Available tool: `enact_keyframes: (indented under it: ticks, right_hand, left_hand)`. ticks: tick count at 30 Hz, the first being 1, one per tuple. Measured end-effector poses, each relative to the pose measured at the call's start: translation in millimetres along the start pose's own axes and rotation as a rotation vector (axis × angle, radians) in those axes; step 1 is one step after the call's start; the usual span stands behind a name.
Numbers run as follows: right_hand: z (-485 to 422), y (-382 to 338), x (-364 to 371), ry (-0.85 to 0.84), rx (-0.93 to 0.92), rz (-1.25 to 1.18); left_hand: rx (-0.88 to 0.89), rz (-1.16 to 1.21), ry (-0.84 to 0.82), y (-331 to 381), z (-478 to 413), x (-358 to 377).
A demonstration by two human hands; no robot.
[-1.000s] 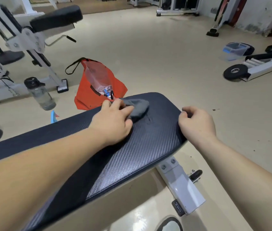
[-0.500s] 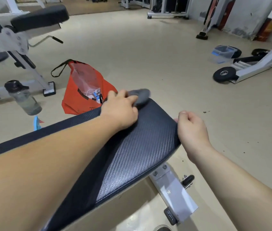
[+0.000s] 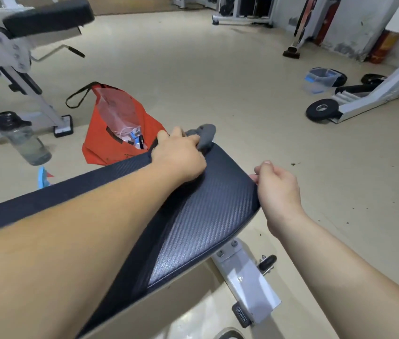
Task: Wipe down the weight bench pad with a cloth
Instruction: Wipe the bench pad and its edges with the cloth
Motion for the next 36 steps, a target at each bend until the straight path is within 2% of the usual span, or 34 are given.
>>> enact_keyframes:
  ticks: [2,3,5,7,8,9,12,13,16,19,22,26,28,32,34,36]
  right_hand:
    - [0.2,-2.2,0.8,0.002,0.007,-0.023]
    - [-0.3,-3.2,0.4,0.011,0.020,-0.053]
    - [-5.1,0.0,-3.9,0.058,0.061,-0.115]
    - [-8.9,9.8,-6.9,0.059,0.112,-0.204]
    - [-9.8,14.3,-7.1,0.050,0.125,-0.230]
    - [-7.5,15.0,-7.8,0.035,0.122,-0.218]
    - [0.4,5.0,-11.7,0.044,0.032,-0.120]
    - [2.8,-0.8,-13.0,0.054,0.006,-0.106]
    - [9.7,-19.6,-12.0,0.079,-0.075,-0.031]
    - [27.6,-44.3,2.1,0.042,-0.254,0.202]
    - [55.3,-60.7,31.2,-0.037,-0.401,0.421]
    - [82.7,-70.5,72.1,-0.166,-0.484,0.509]
    - [89.7,-73.9,86.5,-0.191,-0.528,0.557]
    - [95.1,-73.3,106.8,-0.211,-0.592,0.667]
    - [93.9,-73.0,110.5,-0.194,-0.611,0.703]
    - [91.9,-76.4,110.7,-0.158,-0.613,0.692]
  left_hand:
    - [-0.035,0.018,-0.043,28.9,13.2,2.9]
    - [0.045,0.045,-0.051,49.8,25.7,8.8]
    - [0.329,0.103,-0.016,89.7,61.2,17.0]
    - [0.538,0.144,-0.009,94.5,68.7,19.1]
    - [0.556,0.115,-0.036,84.6,57.1,19.4]
    - [0.503,0.068,-0.056,69.5,42.7,19.2]
    - [0.171,0.033,0.015,24.9,22.0,10.8]
    - [0.142,0.027,0.046,26.0,30.1,10.5]
    - [0.319,0.041,0.047,56.2,85.5,13.1]
    - [0.540,0.042,0.051,61.0,145.4,5.9]
    - [0.649,0.069,-0.025,34.9,182.3,-3.0]
    - [0.779,0.097,-0.155,-17.6,191.4,-22.8]
    - [0.710,0.071,-0.140,-64.0,168.0,-28.7]
    - [0.147,-0.008,0.043,-159.6,101.3,-30.7]
    - [-0.089,-0.023,0.043,-158.6,89.0,-27.1]
    - [-0.161,-0.006,0.055,-135.3,89.8,-24.9]
Point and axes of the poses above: each hand's wrist, its own z-axis away from the middle knuckle, its own x-axis out of the palm, y = z × x, the point moved 8 cm from there along -z, towards the middle knuckle, and after that the axes turned 9 degrees about x, right-handed, at the moved point
